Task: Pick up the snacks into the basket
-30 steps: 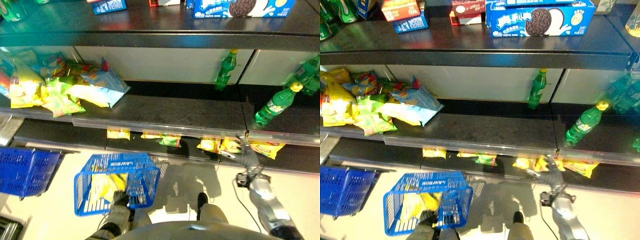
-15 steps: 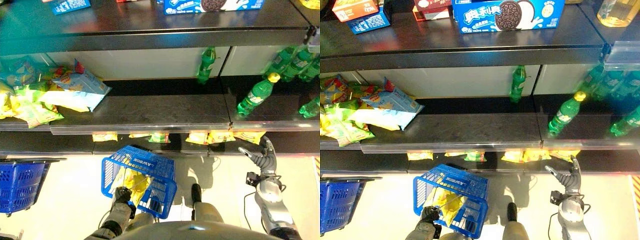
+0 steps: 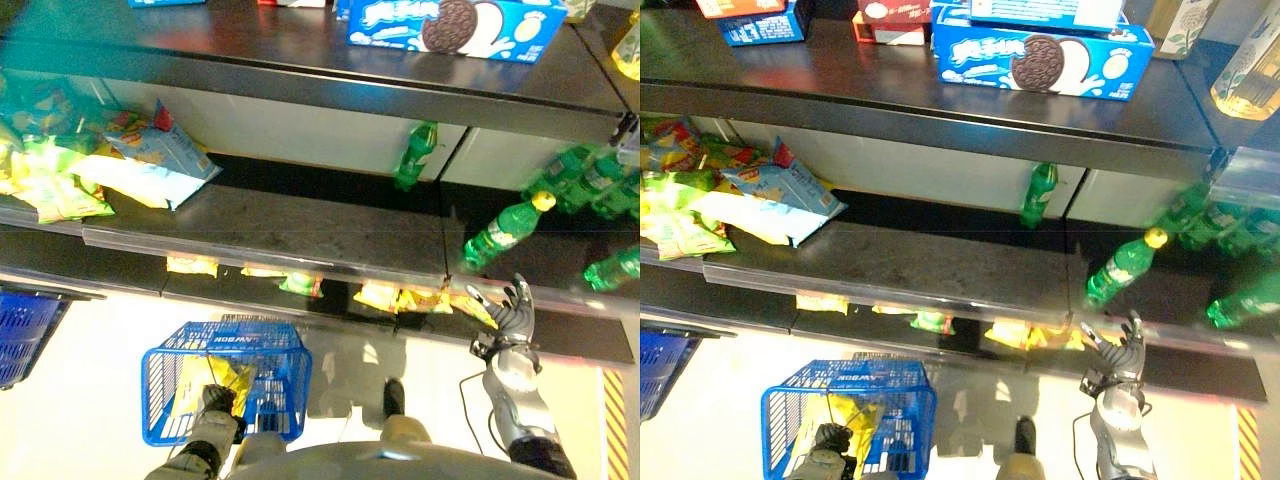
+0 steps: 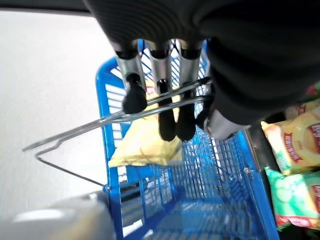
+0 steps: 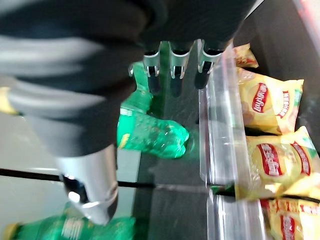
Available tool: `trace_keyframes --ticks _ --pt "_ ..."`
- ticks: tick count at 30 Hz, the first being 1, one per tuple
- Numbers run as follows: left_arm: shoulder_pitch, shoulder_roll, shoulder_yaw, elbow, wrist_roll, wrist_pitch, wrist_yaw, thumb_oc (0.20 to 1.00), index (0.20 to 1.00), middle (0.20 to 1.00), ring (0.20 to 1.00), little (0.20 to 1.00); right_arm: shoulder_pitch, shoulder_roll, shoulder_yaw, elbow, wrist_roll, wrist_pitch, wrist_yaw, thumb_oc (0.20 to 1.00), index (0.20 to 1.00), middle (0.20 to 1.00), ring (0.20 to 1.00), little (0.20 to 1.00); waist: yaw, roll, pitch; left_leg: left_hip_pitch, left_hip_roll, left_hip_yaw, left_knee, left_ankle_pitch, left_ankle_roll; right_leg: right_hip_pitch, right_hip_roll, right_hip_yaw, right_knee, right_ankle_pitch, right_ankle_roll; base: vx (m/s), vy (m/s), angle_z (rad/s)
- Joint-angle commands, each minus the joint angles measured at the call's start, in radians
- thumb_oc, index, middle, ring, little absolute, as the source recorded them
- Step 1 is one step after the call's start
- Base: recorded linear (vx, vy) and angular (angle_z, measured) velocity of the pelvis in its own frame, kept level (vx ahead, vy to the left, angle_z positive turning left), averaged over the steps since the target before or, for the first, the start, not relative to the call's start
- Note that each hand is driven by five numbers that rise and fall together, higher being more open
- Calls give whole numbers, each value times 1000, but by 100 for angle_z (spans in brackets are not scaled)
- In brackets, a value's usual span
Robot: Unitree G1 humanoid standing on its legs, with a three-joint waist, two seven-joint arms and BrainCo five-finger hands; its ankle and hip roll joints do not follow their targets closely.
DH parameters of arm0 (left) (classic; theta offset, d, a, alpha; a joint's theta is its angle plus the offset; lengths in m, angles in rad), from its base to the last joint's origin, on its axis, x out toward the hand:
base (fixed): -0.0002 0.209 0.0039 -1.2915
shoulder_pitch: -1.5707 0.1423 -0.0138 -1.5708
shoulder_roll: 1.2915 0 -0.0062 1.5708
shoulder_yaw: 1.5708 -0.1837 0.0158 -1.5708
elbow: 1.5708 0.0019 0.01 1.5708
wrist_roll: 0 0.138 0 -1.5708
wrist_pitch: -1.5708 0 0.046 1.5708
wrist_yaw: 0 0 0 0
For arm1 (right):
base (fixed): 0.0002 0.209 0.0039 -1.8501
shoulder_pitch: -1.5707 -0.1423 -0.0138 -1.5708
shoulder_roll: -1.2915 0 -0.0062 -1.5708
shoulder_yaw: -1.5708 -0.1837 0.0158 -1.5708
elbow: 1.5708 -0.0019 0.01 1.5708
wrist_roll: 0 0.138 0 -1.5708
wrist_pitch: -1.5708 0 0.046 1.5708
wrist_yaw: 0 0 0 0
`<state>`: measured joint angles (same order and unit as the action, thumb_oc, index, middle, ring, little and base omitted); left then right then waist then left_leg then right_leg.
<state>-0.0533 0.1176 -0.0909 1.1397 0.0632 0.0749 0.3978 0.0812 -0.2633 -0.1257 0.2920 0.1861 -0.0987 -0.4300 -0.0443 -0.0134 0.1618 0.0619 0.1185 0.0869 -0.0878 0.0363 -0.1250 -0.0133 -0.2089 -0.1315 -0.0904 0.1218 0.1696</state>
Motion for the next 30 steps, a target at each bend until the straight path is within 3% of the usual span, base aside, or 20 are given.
trace_keyframes --ticks 1,11,20,27,30 --pt "-29 29 -21 41 37 -11 12 200 200 200 200 200 -30 -22 -66 -84 -49 -30 -33 1000 1000 1000 1000 1000 0 -45 -21 -23 -123 -14 1 -67 86 -105 -22 -6 50 31 52 53 -218 7" --pt "-21 -8 -96 25 52 -25 7 200 200 200 200 200 -148 -183 -109 -12 -92 -19 -93 1000 1000 1000 1000 1000 4 37 14 -86 -48 -56 1 -18 34 -95 49 -57 26 -30 0 16 -162 10" --pt "-40 -32 -132 16 22 -36 11 200 200 200 200 200 -222 -220 -67 1 -73 -18 -79 1000 1000 1000 1000 1000 8 89 55 -121 -48 -66 1 2 27 -120 63 -59 32 -47 -17 20 -53 2" --pt "-42 -37 -138 6 6 -47 15 200 200 200 200 200 -234 -216 -21 28 -75 -17 -40 1000 1000 1000 1000 1000 14 105 76 -125 -56 -72 1 4 29 -121 61 -57 36 -51 -23 13 -5 0" --pt "-56 -34 -165 1 1 -56 17 200 200 200 200 200 -315 -237 41 128 -66 -10 -35 1000 1000 1000 1000 1000 24 114 102 -143 -64 -77 1 10 29 -138 54 -55 33 -42 -22 -48 6 1"
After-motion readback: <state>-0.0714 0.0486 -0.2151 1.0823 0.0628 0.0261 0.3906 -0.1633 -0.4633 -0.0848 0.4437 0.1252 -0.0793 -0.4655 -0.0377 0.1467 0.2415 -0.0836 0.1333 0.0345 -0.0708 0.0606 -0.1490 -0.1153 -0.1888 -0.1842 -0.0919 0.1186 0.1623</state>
